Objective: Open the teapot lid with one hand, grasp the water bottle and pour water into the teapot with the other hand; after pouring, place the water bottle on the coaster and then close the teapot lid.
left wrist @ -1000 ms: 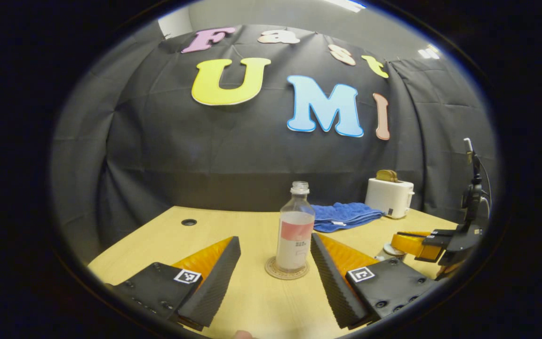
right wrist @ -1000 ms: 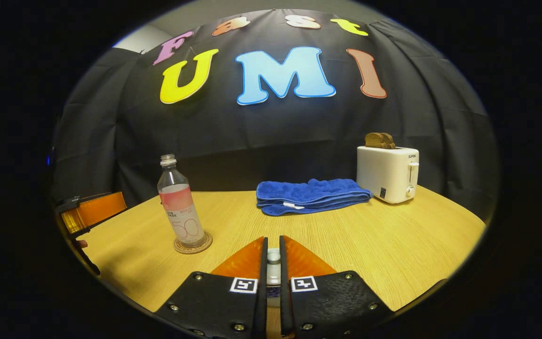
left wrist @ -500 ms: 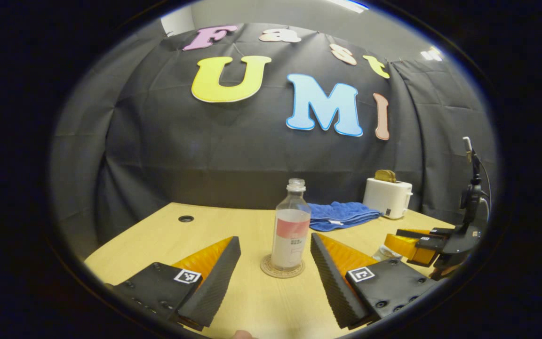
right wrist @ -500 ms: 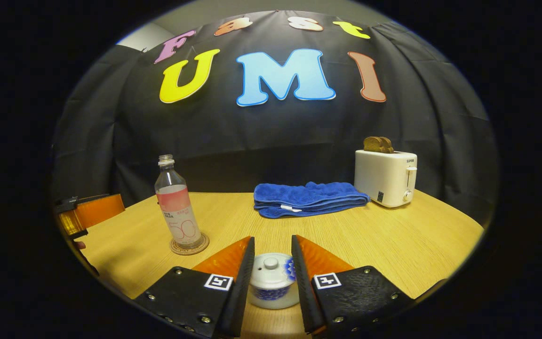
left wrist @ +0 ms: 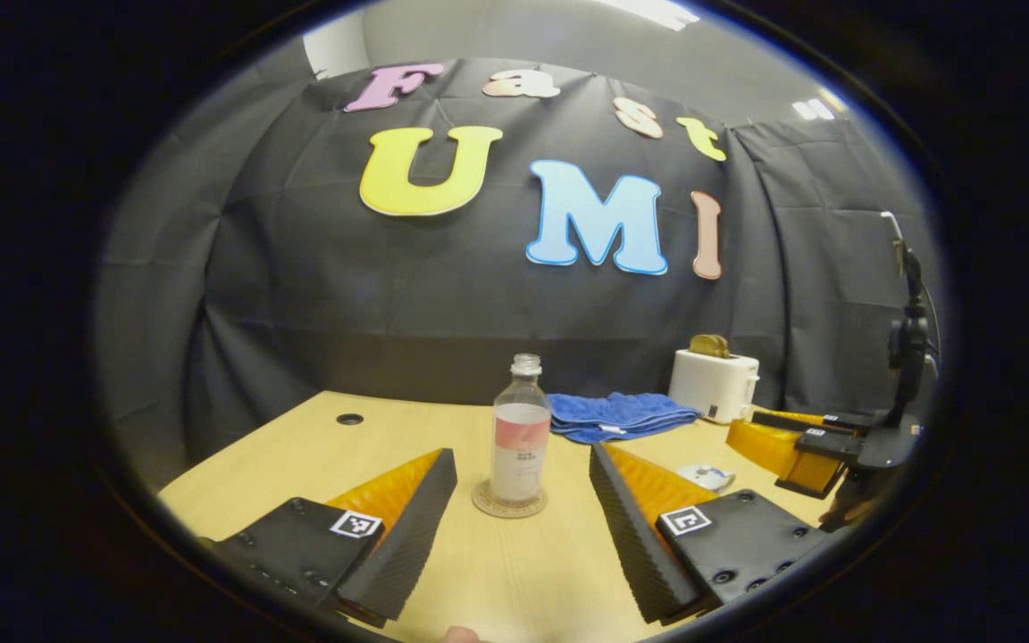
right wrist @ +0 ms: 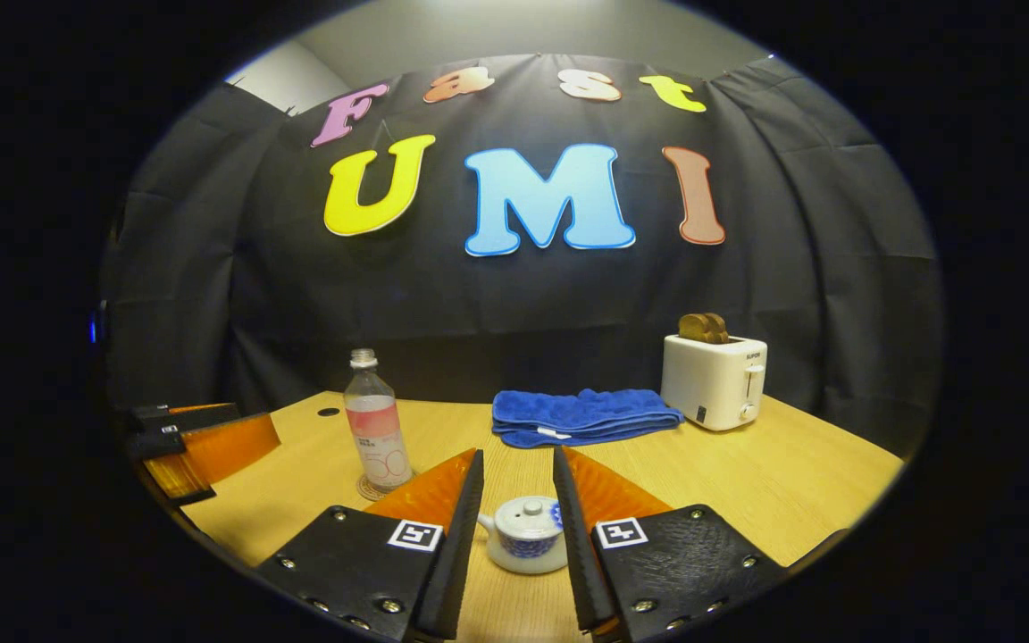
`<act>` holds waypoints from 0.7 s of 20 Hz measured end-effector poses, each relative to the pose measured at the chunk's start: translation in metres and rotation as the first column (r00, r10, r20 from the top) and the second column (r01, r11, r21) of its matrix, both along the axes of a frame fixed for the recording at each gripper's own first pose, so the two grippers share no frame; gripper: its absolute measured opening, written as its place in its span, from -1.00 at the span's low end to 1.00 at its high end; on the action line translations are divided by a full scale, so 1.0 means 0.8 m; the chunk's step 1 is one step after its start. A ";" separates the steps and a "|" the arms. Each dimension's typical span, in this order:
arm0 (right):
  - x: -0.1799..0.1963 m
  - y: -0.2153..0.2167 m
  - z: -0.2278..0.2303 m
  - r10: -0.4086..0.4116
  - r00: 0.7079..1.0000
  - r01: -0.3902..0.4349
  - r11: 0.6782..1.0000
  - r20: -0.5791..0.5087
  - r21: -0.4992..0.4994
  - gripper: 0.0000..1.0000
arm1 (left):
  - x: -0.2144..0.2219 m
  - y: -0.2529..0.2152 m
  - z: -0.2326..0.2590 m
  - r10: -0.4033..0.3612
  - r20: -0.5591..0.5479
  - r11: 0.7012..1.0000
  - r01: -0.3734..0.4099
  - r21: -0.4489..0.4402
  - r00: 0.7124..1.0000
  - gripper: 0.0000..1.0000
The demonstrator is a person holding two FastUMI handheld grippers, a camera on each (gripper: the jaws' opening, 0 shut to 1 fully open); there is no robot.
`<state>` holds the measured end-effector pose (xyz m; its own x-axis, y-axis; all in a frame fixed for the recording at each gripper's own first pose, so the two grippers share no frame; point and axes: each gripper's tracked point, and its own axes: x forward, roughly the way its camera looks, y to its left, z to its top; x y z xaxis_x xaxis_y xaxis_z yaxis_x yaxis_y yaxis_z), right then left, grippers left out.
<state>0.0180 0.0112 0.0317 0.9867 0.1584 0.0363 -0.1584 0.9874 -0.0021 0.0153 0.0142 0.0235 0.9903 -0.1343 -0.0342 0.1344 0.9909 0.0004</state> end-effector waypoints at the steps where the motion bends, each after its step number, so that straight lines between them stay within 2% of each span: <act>1: -0.013 0.001 0.006 -0.001 1.000 0.001 1.000 0.017 -0.006 -0.05 | -0.013 -0.004 0.001 0.001 0.007 1.000 -0.001 -0.001 1.000 1.00; 8: -0.079 0.010 0.016 0.008 0.997 -0.007 1.000 0.071 -0.019 -0.05 | -0.083 -0.019 0.010 0.013 0.052 1.000 -0.013 -0.001 0.999 1.00; 14: -0.092 0.019 -0.007 0.017 0.998 -0.015 0.999 0.059 -0.040 -0.05 | -0.099 -0.023 -0.014 0.037 0.064 0.999 -0.039 0.036 0.997 1.00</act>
